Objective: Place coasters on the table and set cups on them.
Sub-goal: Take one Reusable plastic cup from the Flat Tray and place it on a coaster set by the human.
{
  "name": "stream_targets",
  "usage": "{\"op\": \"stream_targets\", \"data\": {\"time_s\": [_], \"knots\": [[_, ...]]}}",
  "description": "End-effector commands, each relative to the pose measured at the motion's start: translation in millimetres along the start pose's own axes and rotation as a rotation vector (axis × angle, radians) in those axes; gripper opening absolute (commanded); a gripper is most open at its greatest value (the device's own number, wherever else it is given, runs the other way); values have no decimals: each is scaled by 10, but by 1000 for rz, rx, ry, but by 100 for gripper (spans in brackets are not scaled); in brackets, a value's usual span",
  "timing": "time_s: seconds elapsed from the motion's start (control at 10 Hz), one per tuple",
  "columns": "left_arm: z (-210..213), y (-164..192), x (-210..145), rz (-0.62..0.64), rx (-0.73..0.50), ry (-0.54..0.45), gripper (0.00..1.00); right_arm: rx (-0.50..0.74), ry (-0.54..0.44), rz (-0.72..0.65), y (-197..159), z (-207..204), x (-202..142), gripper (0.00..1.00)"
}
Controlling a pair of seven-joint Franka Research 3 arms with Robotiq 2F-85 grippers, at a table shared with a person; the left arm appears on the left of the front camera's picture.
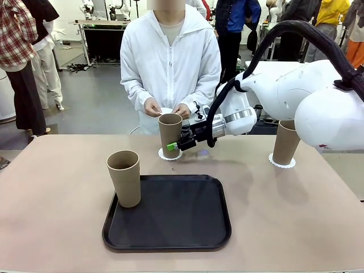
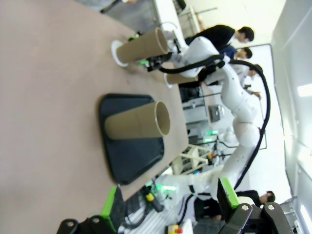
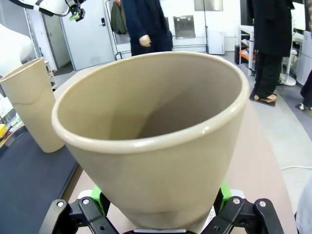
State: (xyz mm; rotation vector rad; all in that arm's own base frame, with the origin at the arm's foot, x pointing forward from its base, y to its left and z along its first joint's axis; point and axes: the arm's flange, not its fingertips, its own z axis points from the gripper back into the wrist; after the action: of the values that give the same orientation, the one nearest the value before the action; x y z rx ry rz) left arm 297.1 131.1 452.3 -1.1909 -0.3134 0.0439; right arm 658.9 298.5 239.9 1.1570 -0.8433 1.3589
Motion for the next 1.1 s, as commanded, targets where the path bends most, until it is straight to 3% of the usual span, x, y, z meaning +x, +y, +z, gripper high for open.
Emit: {"op": "stream_targets", "data": {"time_s": [0.0,1.0], "knots": [[7,-1,-5,-12,-16,-8,100,-1,50,-31,-27,21,88,100],[7,-1,-5,-12,-16,-8,100,-101,167,-109,230,412,147,100]]}}
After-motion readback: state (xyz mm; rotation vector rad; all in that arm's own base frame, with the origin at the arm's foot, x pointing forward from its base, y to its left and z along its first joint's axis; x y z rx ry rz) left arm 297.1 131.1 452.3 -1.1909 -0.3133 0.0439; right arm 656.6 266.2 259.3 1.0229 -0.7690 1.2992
